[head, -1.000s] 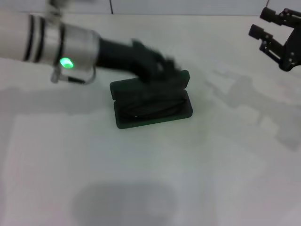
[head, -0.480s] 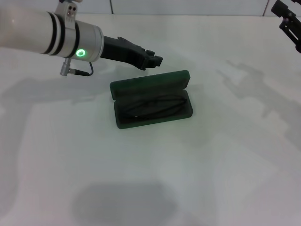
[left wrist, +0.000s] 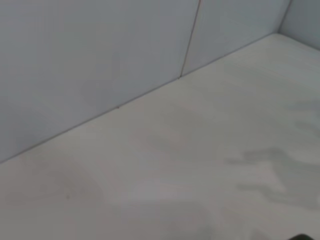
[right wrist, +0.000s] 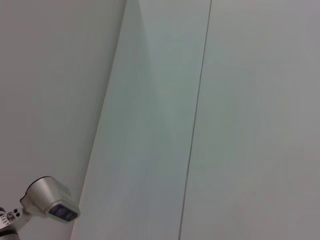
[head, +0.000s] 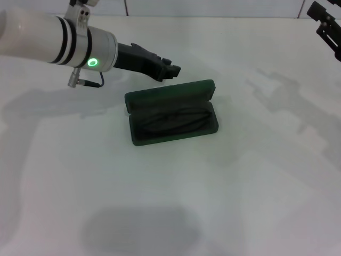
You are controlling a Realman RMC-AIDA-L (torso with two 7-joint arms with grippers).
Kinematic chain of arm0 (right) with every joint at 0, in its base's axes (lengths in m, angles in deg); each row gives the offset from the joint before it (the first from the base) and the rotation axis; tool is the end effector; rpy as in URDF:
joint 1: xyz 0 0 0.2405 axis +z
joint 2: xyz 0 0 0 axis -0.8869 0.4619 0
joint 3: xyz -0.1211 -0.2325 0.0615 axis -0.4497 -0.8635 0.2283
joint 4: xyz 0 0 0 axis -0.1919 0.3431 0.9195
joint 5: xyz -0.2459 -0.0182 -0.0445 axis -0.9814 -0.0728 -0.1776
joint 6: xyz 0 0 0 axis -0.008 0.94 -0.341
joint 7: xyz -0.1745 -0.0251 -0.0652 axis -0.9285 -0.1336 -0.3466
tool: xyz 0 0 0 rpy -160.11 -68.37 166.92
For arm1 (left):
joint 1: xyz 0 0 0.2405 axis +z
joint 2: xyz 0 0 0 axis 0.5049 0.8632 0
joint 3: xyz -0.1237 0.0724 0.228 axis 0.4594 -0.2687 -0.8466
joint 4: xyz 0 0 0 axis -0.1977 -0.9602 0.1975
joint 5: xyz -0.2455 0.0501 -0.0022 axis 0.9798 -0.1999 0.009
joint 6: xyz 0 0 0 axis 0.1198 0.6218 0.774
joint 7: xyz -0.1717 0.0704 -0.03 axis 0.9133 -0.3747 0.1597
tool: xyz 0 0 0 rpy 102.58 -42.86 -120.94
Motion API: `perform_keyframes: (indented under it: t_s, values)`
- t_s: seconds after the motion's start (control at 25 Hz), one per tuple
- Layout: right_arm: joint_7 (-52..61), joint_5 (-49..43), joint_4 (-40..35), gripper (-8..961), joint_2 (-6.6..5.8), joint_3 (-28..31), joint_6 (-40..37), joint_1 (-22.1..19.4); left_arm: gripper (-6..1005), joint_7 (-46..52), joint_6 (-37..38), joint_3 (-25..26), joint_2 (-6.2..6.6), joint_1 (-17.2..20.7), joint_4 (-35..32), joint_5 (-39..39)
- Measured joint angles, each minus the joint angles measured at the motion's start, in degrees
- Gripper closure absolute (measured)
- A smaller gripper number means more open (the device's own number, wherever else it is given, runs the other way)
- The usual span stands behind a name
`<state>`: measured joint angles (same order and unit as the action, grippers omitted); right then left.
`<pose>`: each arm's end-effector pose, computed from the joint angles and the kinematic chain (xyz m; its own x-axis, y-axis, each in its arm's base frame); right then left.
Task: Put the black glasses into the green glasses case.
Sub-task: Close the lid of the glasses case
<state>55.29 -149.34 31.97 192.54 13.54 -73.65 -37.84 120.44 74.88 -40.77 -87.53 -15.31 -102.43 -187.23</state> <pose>0.2513 0.4124 0.0264 0.6489 0.3182 -0.6911 -0.3337 -0.6973 -0.6344 -0.1946 0.4897 -0.0897 0.8270 0.5118 0.2325 0.5621 -0.7601 -0.3260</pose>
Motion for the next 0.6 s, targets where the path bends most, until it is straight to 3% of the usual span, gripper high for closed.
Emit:
perform_keyframes:
  t_s: [0.6]
  values:
    - [-0.1,-0.3,0.0,588,-0.06,-0.2,0.0,0.6,718,0.0,1.5,-2.7,0.14,1.1,-0.6,-2.1]
